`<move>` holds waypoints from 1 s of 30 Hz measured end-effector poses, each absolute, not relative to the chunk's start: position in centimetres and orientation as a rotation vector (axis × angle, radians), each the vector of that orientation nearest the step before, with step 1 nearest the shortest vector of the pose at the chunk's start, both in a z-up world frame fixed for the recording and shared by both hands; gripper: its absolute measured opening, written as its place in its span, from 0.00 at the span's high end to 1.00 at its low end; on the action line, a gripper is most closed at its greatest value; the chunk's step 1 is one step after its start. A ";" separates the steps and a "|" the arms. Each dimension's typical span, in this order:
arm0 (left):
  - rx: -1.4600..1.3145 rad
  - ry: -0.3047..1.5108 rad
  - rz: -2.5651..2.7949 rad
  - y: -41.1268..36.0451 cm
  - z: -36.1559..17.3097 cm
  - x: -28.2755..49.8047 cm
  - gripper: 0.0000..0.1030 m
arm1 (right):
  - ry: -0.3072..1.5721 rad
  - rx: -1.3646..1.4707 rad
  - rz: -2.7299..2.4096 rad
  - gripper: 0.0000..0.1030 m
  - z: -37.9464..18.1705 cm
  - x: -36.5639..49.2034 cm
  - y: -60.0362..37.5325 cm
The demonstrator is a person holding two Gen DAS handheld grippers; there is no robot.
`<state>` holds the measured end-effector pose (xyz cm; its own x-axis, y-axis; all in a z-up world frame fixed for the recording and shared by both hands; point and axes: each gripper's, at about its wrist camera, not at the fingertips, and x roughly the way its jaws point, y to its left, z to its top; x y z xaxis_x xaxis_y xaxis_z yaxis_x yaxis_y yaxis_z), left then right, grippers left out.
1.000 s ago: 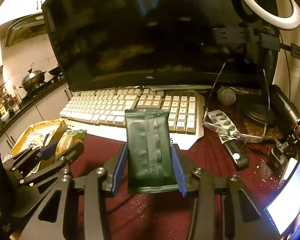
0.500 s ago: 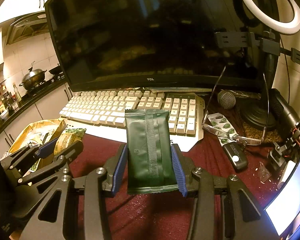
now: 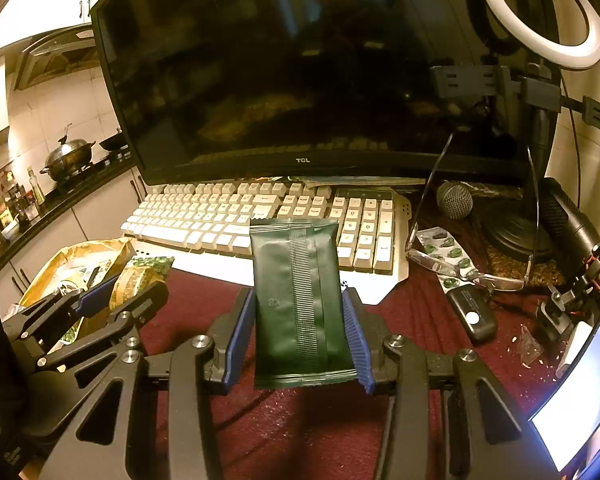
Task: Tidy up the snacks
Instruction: 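Lift the gold-green pack and green pouch off the cloth with both grippers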
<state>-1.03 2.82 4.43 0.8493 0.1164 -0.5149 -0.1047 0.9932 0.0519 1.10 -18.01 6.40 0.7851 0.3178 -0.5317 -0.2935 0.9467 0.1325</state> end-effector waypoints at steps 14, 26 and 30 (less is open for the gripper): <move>0.049 0.545 0.122 2.4 5.1 -2.7 0.60 | 0.567 0.084 0.357 0.58 7.6 -0.6 -18.3; 0.019 0.545 0.082 3.8 7.2 -5.7 0.61 | 0.567 0.098 0.418 0.58 8.2 -2.3 -17.1; 0.002 0.535 0.099 5.0 7.9 -6.4 0.60 | 0.577 0.090 0.449 0.58 8.1 -2.8 -16.0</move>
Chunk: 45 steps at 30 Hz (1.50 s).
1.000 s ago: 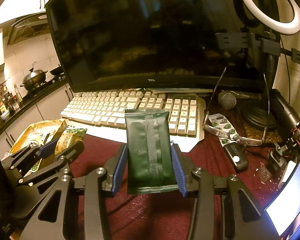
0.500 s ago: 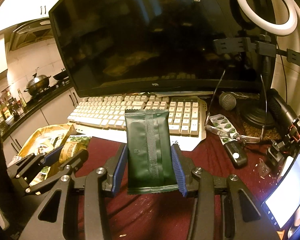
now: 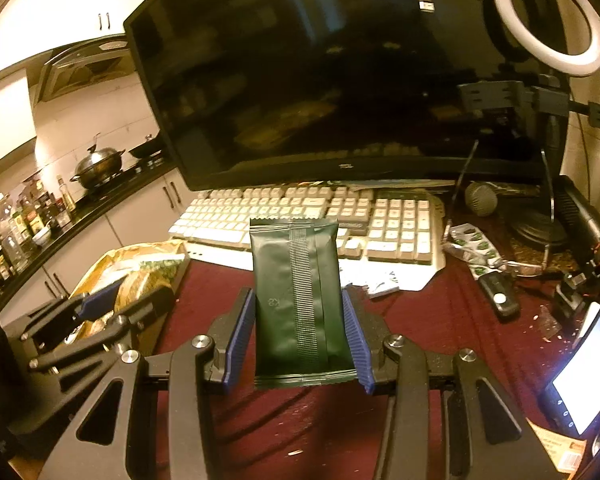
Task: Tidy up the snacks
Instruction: 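Carry both packs over the white tray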
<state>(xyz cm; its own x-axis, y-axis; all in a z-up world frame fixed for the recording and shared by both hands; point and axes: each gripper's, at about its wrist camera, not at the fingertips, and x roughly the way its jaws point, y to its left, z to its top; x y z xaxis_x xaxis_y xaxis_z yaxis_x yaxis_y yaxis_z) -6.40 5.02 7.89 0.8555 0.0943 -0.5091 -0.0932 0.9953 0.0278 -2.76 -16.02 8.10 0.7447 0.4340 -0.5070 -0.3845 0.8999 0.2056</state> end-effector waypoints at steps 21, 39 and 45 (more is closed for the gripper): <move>-0.143 0.548 0.337 17.6 8.5 -10.0 0.60 | 0.637 -0.004 0.653 0.58 7.5 -5.6 -8.6; -0.269 0.672 0.350 23.9 6.6 -9.6 0.60 | 0.787 -0.024 0.880 0.58 6.8 -7.0 -1.9; -0.269 0.687 0.349 24.2 6.2 -9.2 0.60 | 0.823 -0.039 0.909 0.58 6.3 -7.0 0.3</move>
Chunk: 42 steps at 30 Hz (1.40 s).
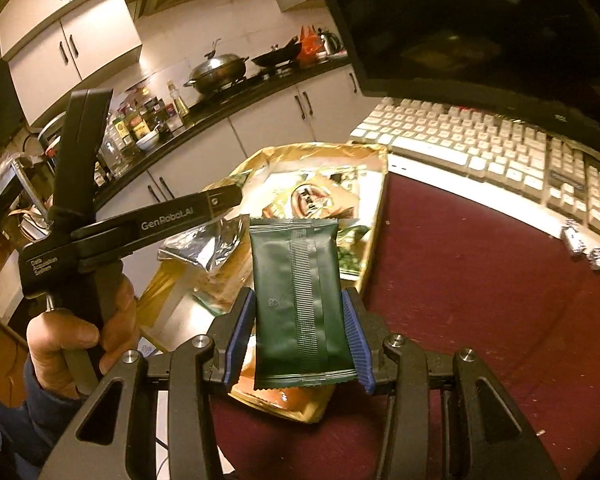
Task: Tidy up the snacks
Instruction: 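Carry both packs over the white tray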
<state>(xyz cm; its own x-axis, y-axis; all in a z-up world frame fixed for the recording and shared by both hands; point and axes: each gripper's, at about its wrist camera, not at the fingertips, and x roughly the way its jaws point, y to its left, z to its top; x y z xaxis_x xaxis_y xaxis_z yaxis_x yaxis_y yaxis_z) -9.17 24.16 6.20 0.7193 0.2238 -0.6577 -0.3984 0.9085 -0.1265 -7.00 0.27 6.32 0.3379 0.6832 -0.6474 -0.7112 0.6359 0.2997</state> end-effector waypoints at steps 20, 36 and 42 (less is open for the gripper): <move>-0.250 0.725 0.323 24.3 5.5 -7.4 0.60 | 0.852 -0.066 0.908 0.58 4.8 -6.0 3.1; -0.194 0.735 0.334 23.4 5.1 -7.1 0.60 | 0.806 -0.116 0.901 0.58 4.4 -6.5 4.3; -0.196 0.737 0.327 23.6 5.0 -7.0 0.60 | 0.799 -0.116 0.897 0.58 4.1 -6.3 4.2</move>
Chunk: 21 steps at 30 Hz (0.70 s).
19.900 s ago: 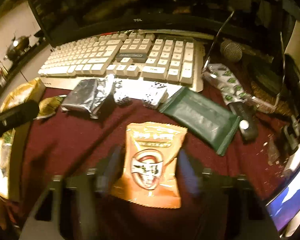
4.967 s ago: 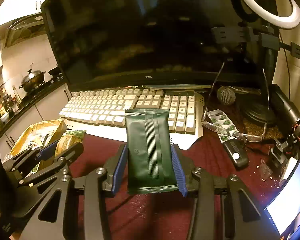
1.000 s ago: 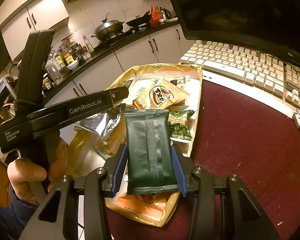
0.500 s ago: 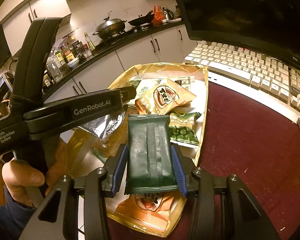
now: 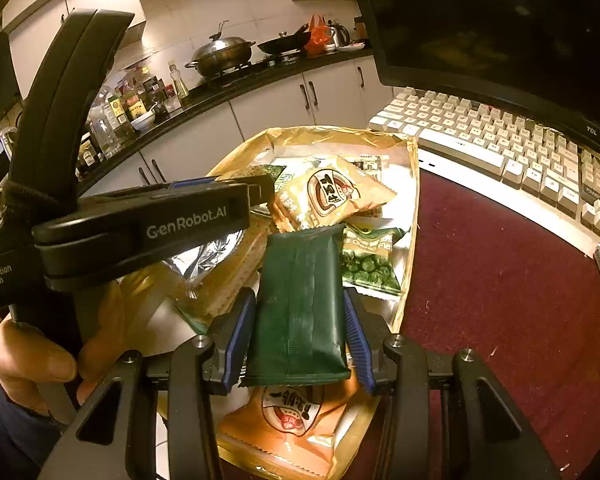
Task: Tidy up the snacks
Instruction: 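Carry both packs over the white tray, then lower both packs into the tray and open both grippers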
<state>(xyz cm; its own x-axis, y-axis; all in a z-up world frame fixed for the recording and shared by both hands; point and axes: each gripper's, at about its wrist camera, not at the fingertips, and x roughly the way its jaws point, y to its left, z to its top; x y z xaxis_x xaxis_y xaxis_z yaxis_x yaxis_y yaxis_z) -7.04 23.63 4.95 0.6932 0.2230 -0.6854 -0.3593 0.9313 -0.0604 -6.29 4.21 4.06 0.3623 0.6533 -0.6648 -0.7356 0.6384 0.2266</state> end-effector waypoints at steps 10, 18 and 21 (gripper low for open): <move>-0.192 0.737 0.328 23.5 4.9 -7.1 0.60 | 0.783 -0.134 0.896 0.58 3.9 -6.5 4.2; -0.192 0.736 0.328 23.5 5.0 -7.1 0.60 | 0.772 -0.130 0.895 0.58 4.1 -6.7 4.0; -0.191 0.737 0.328 23.5 5.0 -7.1 0.60 | 0.770 -0.126 0.894 0.58 4.2 -6.6 4.0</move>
